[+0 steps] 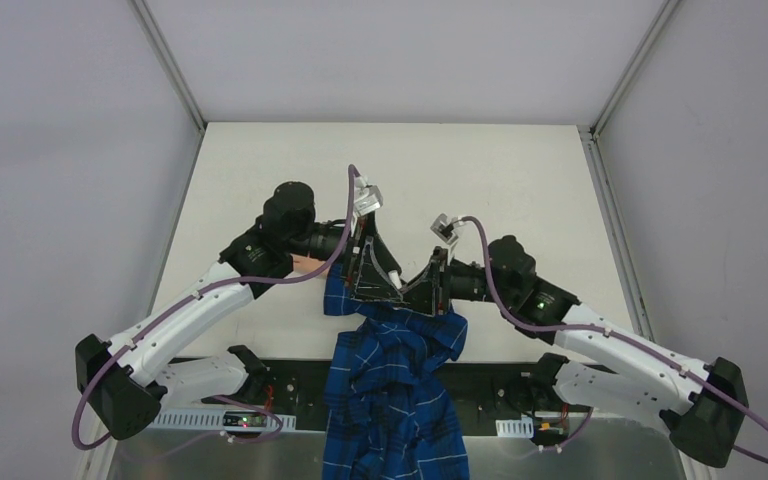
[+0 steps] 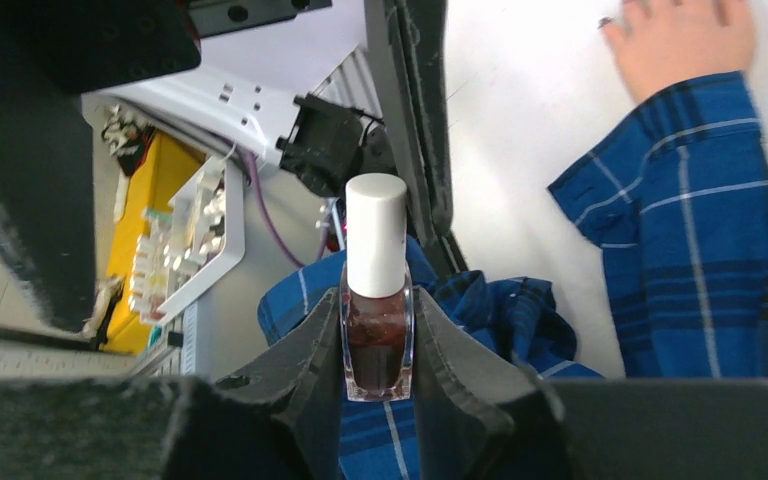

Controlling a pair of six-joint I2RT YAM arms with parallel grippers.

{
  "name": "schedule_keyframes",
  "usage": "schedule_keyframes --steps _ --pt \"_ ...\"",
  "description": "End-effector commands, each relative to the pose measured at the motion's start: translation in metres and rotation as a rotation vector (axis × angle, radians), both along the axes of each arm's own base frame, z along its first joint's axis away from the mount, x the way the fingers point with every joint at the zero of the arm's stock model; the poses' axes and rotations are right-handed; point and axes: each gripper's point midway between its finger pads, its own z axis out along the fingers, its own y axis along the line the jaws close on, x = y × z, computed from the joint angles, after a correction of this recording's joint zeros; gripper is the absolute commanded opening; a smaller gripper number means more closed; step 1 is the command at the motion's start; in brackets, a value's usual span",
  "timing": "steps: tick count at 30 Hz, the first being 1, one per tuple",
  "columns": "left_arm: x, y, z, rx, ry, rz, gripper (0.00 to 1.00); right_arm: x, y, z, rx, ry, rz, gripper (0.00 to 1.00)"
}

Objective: Paint the nails
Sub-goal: Unscrew the nail polish bottle.

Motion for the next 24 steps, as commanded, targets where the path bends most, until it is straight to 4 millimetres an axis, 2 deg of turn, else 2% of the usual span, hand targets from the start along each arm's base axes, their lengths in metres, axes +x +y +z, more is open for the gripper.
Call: schedule_keyframes --steps 1,5,7,9,14,18,24 --pt "-0.019 0.001 0.034 -0.091 -0.073 -0.116 0.91 -0.02 0.017 0.038 0.108 -0.114 0.153 0.0" --pt "-0.014 0.0 0.031 -0.083 -0.065 -0.089 0.91 -0.029 0.021 0.041 0.158 -0.147 0.173 0.0" --pt "-0.013 -0.001 0.029 -0.077 -0.055 -0.087 0.87 -0.03 0.02 0.042 0.162 -0.156 0.169 0.0" --pt "-0.012 -0.002 0.028 -0.074 -0.047 -0.087 0.83 -0.029 0.017 0.045 0.156 -0.167 0.154 0.0" --pt "-0.011 -0.004 0.026 -0.066 -0.026 -0.093 0.62 -0.03 0.002 0.05 0.156 -0.198 0.106 0.0" --pt "-0.012 -0.005 0.025 -0.062 -0.013 -0.106 0.52 -0.029 -0.002 0.047 0.139 -0.203 0.089 0.0" --pt "-0.011 -0.005 0.026 -0.063 -0.01 -0.101 0.5 -0.028 -0.001 0.045 0.123 -0.196 0.088 0.0"
